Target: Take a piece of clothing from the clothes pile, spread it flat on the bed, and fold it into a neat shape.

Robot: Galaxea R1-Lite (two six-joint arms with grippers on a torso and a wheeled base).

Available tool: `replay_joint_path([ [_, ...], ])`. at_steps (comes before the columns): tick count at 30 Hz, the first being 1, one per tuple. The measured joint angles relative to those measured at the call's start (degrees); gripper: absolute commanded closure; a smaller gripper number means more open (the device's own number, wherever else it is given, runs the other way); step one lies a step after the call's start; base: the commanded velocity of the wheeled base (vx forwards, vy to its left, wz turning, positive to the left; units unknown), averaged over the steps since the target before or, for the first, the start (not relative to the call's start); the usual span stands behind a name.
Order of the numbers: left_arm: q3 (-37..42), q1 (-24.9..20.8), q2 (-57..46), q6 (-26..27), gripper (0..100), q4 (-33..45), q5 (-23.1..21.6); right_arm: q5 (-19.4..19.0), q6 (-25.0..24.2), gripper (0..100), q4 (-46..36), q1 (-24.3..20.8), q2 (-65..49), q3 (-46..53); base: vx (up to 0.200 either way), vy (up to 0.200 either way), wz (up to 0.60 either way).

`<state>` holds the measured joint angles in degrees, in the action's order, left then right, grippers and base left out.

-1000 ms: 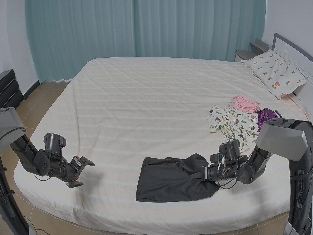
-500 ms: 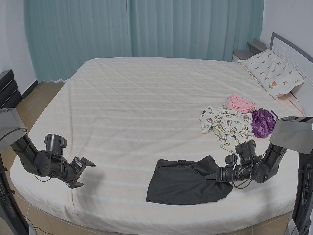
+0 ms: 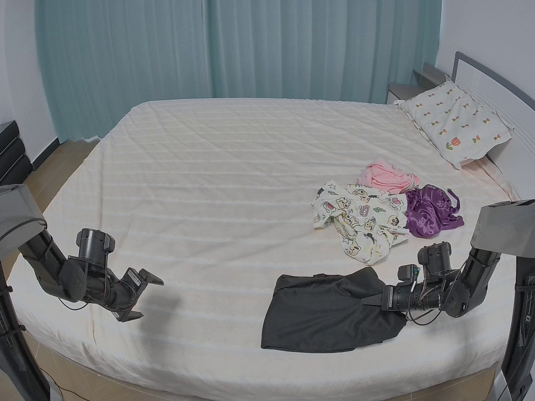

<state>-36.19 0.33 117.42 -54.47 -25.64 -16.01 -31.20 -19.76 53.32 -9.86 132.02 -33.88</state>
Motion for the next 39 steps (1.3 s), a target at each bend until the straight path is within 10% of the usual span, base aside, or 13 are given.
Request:
replay_joint_path([
  [32, 0.0, 0.0, 0.1, 0.0, 0, 0.0, 0.0, -1.0, 0.5, 100, 1.2, 0.8, -0.1, 1.6, 0.000, -0.188, 0.00],
  [33, 0.0, 0.0, 0.1, 0.0, 0, 0.0, 0.0, -1.0, 0.5, 0, 1.9, 0.8, -0.1, 1.7, 0.000, 0.000, 0.00],
  [39, 0.0, 0.0, 0.1, 0.0, 0, 0.0, 0.1, -0.5, 0.5, 0, 4.0, 0.3, 0.1, 3.0, 0.000, 0.000, 0.00],
])
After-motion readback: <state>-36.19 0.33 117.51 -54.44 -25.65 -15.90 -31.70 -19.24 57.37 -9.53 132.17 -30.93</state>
